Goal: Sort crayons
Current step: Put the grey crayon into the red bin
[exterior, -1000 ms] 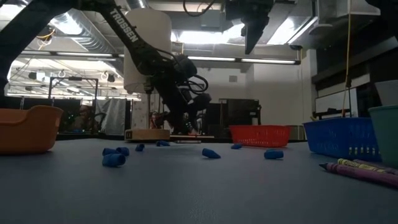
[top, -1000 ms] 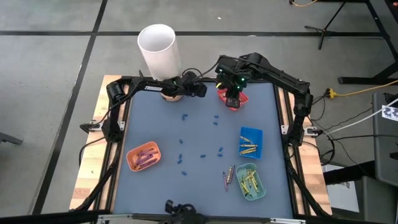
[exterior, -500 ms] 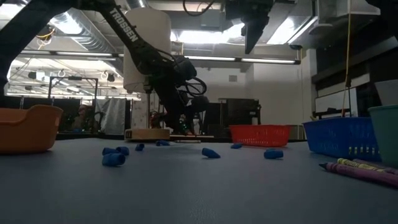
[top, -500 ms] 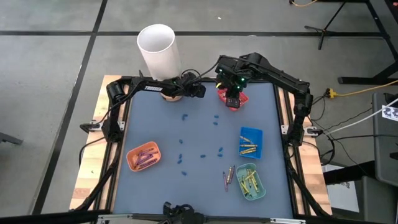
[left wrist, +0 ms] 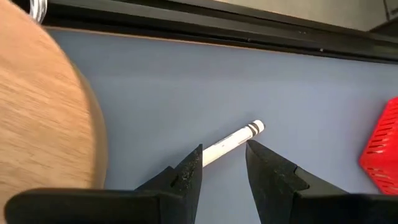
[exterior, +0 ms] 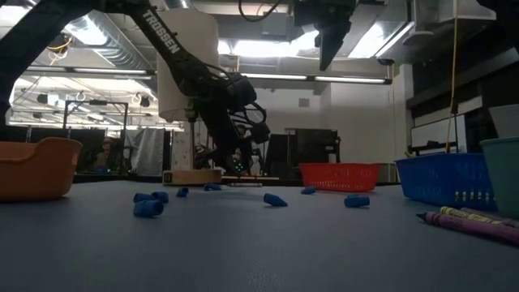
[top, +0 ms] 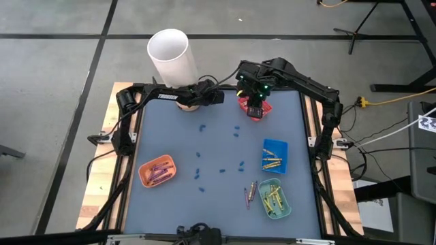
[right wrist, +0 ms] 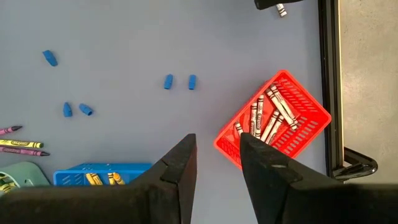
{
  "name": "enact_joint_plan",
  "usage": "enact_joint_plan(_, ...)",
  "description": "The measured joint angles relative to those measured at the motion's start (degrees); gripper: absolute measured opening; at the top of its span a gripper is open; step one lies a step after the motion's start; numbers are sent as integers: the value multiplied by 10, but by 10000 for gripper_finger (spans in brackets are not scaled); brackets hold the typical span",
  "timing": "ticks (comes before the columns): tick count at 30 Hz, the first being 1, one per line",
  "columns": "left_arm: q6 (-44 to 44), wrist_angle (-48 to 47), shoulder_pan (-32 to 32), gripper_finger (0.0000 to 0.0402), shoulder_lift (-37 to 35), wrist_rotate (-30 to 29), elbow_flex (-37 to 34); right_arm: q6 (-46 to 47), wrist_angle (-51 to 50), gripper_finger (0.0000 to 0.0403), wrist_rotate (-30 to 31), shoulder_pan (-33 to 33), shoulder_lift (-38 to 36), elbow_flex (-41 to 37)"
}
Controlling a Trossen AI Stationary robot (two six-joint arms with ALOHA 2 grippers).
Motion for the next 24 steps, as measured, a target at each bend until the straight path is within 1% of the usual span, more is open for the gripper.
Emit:
enact_joint_plan(9, -52, -15, 8, 108, -1, 23, 1, 0, 0, 122, 0, 0, 0, 0)
enact_joint_plan(15, -97, -27, 16, 108, -1, 60, 1, 0, 0, 122, 0, 0, 0, 0)
enact_joint_plan(24, -119, -31, 19, 108, 0, 53, 0, 0, 0, 122, 0, 0, 0, 0)
